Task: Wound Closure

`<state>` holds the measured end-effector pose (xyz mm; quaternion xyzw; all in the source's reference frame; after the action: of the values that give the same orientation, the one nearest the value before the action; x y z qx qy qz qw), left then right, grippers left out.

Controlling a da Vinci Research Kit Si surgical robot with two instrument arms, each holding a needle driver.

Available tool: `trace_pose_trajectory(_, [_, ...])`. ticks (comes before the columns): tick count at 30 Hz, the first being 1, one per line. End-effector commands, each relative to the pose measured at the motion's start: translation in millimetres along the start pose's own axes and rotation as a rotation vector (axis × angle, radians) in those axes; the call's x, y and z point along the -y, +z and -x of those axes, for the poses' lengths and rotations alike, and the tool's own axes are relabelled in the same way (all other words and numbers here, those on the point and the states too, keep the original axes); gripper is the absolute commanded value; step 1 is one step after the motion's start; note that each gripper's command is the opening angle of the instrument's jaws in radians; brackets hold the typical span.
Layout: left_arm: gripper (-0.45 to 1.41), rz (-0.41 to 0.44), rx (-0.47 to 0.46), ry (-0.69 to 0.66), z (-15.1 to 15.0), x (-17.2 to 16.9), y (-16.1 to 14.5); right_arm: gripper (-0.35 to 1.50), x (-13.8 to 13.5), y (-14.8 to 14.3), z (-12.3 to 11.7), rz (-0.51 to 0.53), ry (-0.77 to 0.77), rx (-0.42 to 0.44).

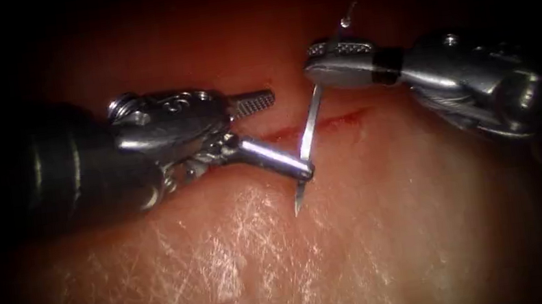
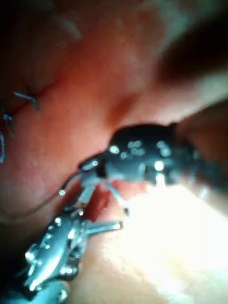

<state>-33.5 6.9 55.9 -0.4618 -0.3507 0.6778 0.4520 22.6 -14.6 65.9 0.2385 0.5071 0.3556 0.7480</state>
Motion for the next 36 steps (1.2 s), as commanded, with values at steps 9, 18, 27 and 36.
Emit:
trace_pose_trajectory(9, [-0.41,0.050,-0.026,-0.087,0.2,0.7,0.1,-0.35,0.5,1.6,0.3,-0.037,-0.106,-0.028])
trace_pose_trajectory(18, [-0.45,0.071,-0.015,-0.212,-0.3,-0.2,-1.2,-0.35,0.3,1.5,0.0,-0.023,-0.180,-0.088])
trace_pose_trajectory(27, [-0.45,0.137,-0.072,-0.380,-0.6,-0.2,-0.9,0.91,0.4,1.8,-0.1,-0.009,-0.225,-0.220])
trace_pose_trajectory(36, [-0.45,0.186,-0.079,-0.419,-0.6,0.1,-0.9,0.79,1.0,2.1,-0.8,-0.028,-0.176,-0.326])
